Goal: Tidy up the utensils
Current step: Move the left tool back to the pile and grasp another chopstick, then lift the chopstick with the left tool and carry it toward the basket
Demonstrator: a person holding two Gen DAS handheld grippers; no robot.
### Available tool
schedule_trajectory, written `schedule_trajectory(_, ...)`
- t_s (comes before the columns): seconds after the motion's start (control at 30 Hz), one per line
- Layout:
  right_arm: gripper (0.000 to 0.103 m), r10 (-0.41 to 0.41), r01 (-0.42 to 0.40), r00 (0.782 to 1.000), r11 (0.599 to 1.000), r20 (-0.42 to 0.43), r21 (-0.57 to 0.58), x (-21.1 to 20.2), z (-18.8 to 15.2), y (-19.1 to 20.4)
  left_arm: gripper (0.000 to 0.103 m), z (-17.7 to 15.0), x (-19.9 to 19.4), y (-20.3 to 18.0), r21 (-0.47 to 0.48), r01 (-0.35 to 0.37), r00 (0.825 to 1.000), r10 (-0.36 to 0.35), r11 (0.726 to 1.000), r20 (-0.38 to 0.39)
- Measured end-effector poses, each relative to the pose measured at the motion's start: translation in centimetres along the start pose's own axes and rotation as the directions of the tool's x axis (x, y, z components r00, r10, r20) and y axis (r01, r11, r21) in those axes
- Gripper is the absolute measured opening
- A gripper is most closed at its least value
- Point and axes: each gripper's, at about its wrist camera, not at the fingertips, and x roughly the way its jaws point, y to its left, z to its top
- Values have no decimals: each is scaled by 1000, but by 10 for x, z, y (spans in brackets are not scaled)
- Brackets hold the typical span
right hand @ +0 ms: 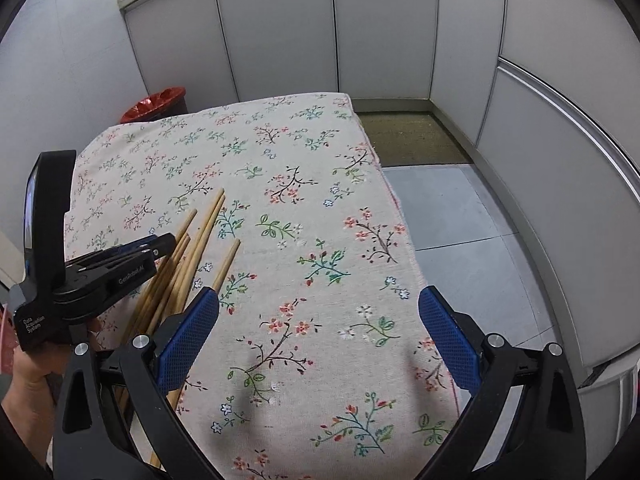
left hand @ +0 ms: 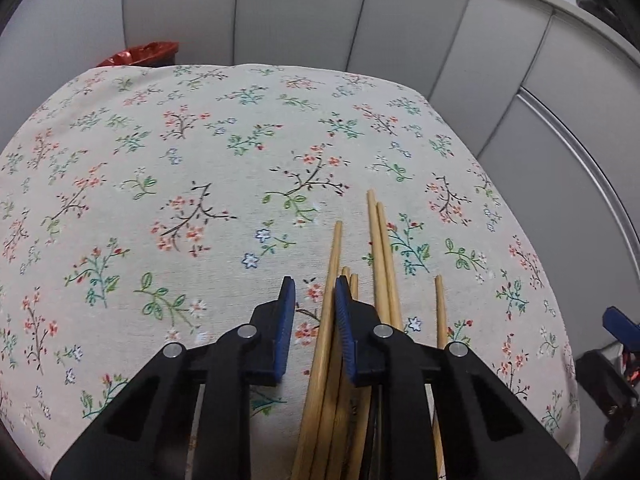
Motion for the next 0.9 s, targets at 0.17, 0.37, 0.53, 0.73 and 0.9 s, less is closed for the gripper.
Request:
schedule_trajectory(0.17,96,-4,4,1000,1000,3,-6,-1,0,0,21,10,8,-2,27,-12,1000,13,1000,-21)
schedule_trajectory(0.37,96,-6,6,1000,1000,2,-21,-3,-2,0,21,27,21,-8,58,-60,996,64,997,-62)
schedule_trajectory(0.53,96,-4,4,1000,1000,-8,-11,1,-2,1,6,29,23,-14,89,-135,984,144,987,-104)
schedule_trajectory(0.73,96,4,-4,1000,999,-4,-35,2,-3,8,5,14,4,1,58,-207,974,211,977,-81)
schedule_trajectory(0.9,94,59,-57,998,997,-29,48,20,-1,11,5,4,-27,6,23,-228,972,229,973,-59)
